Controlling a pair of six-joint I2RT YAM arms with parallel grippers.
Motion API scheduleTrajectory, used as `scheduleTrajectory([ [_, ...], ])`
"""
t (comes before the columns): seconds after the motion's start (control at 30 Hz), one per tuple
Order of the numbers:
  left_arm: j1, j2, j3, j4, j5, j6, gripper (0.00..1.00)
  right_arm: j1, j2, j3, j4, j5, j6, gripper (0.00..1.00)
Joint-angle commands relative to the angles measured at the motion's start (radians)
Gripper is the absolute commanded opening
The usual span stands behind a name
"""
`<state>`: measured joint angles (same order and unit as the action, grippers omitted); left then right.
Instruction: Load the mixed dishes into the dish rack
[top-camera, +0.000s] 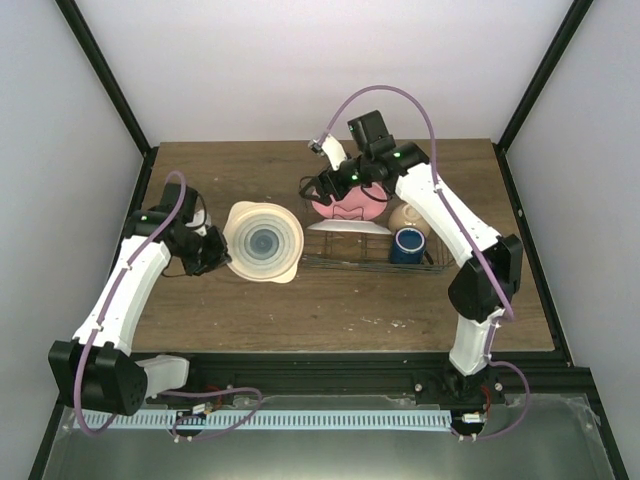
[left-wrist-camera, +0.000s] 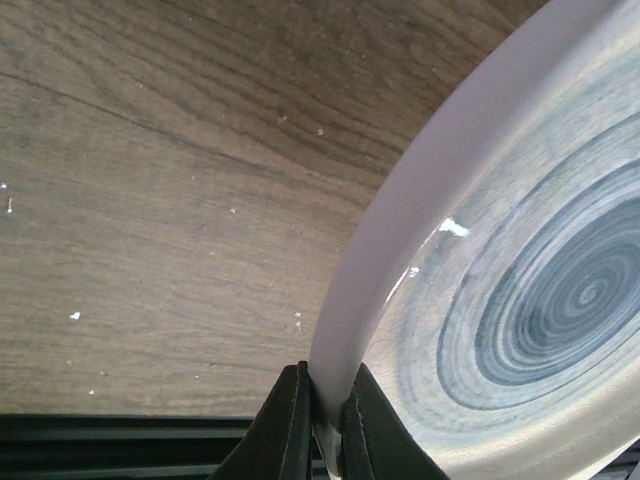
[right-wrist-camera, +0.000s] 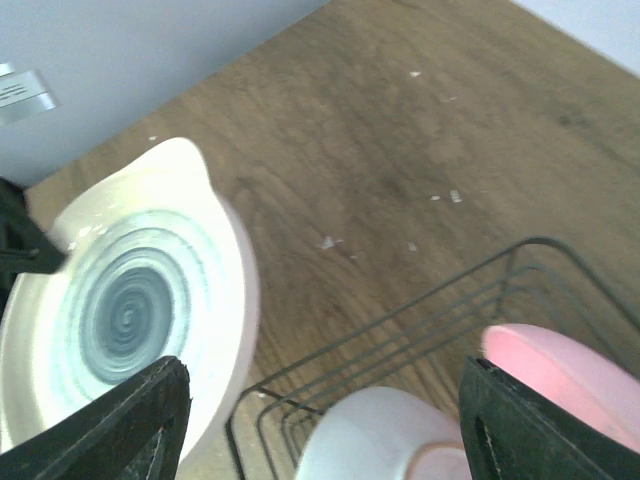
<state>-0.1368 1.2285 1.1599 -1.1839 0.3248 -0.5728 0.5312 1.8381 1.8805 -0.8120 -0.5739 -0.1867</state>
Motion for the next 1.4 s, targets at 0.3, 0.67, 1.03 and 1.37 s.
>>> scheduleTrajectory([
  [0.3,0.005,0.033,0.123,0.197,0.133,-0.023,0.00,-0.003,0.097,0.053,-0.078,-0.254,0.028,0.77],
  [0.67,0.005,0.059,0.124,0.272,0.174,-0.021,0.00,0.005,0.167,0.069,-0.056,-0.323,0.045,0.75],
  [1.03,0.003,0.097,0.087,0.366,0.199,-0.011,0.00,0.054,0.191,0.093,0.069,-0.405,0.141,0.51],
  [1.37,-0.001,0.122,0.036,0.450,0.197,-0.005,0.00,0.069,0.192,0.088,0.085,-0.407,0.159,0.18],
])
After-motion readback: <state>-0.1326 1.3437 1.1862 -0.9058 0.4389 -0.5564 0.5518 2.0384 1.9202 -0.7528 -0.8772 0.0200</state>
